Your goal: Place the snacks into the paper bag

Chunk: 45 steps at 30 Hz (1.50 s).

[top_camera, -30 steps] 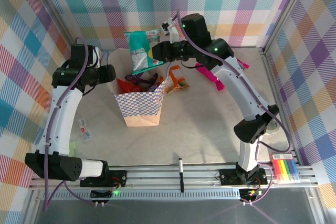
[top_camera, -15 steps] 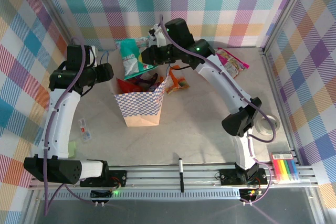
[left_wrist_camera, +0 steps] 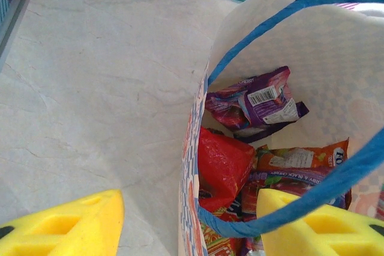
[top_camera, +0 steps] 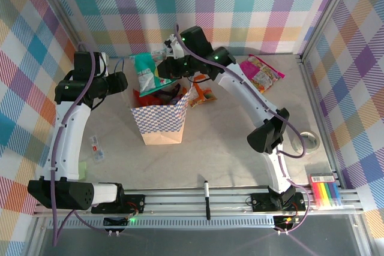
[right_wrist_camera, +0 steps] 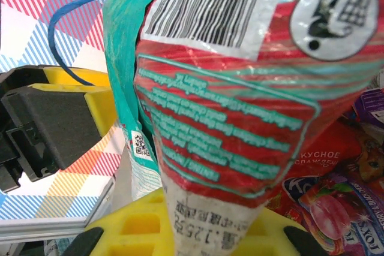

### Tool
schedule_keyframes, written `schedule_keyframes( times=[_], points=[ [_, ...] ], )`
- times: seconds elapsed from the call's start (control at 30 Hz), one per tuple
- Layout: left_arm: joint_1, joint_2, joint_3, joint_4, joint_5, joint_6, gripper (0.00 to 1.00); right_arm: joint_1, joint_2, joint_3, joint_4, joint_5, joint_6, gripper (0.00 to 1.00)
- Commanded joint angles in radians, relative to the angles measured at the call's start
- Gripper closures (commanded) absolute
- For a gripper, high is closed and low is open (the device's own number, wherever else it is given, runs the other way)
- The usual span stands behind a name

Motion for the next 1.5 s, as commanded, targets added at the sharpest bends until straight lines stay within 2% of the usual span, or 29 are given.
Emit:
schedule_keyframes(
  times=[0.0,0.23,0.37,0.47,0.67,0.8,1.23,1.47],
  points=[
    [0.01,-0.021,-0.014,0.009,0.02,-0.013,0.4,0.019,0.022,0.045,0.051,-0.031,0.027,0.89],
    [0.016,-0.019,-0.019,0.011,0.029,-0.012,0.41,0.03,0.072,0.069,0.039,-0.038,0.052,0.88],
    [0.017,-0.02,-0.023,0.012,0.03,-0.012,0.41,0.031,0.079,0.08,0.02,-0.033,0.057,0.58],
    [0.019,-0.018,-0.023,0.012,0.033,-0.012,0.41,0.031,0.07,0.091,-0.004,-0.022,0.045,0.43],
    [0.018,-0.012,-0.026,0.02,0.041,-0.016,0.41,0.031,-0.002,0.101,-0.073,0.044,-0.033,0.43],
    [0.018,-0.009,-0.025,0.026,0.049,-0.02,0.41,0.03,-0.079,0.046,-0.075,0.084,-0.073,0.44],
    [0.019,-0.01,-0.023,0.021,0.057,-0.019,0.41,0.031,-0.18,-0.06,-0.076,0.118,-0.103,0.48],
    [0.019,-0.013,-0.019,0.019,0.063,-0.019,0.41,0.031,-0.266,-0.155,-0.068,0.18,-0.132,0.48]
  ],
)
